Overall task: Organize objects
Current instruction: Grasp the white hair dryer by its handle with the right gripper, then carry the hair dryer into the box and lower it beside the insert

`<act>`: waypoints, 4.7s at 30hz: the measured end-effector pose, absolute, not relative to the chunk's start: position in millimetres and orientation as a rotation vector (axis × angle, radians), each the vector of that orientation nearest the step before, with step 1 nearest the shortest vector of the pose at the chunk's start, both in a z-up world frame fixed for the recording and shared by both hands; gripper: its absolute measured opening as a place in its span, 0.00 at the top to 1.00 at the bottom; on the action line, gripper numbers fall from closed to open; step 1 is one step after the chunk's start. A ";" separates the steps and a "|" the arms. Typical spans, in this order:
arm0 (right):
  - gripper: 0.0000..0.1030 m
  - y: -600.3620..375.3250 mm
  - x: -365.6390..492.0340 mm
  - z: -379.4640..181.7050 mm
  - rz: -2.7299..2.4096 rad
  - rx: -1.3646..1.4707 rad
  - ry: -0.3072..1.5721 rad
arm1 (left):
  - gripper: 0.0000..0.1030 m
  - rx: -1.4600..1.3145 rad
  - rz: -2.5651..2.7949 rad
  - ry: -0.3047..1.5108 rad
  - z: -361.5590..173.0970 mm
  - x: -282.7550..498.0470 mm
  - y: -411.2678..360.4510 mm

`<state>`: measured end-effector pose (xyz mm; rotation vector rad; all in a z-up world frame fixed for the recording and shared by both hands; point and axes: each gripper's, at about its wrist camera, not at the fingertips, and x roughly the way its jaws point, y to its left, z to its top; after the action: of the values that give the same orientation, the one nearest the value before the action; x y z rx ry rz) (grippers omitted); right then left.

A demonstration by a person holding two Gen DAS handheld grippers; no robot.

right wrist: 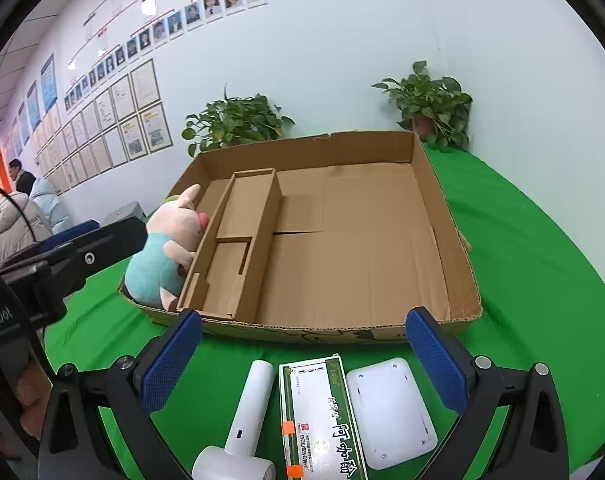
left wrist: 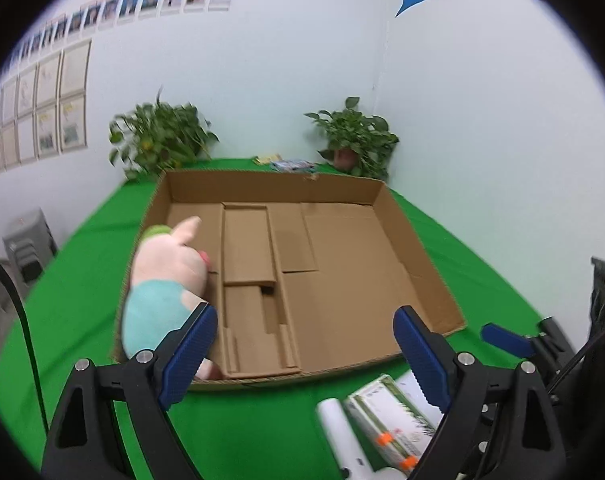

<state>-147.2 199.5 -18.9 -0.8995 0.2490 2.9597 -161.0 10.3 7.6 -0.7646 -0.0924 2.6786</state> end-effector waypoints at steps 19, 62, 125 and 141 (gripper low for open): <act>0.02 176.0 -55.2 -101.8 3.299 -1.388 0.276 | 0.16 -1.323 2.137 -0.402 -115.7 -168.0 3.4; 0.37 121.7 -49.5 -126.8 3.193 -1.513 -0.040 | 0.66 -1.555 2.023 -0.485 -155.0 -147.0 26.5; 0.37 185.4 -267.5 -98.1 3.209 -1.506 0.329 | 0.69 -1.512 2.303 -0.104 -85.6 -339.8 98.4; 0.39 146.6 -273.6 -109.1 3.120 -1.655 0.193 | 0.70 -1.419 2.340 -0.135 -59.6 -310.1 48.3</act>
<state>-273.6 146.6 -109.1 -1.6553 0.1926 3.1196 -310.1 48.3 -59.6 -1.4189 -0.1348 2.3404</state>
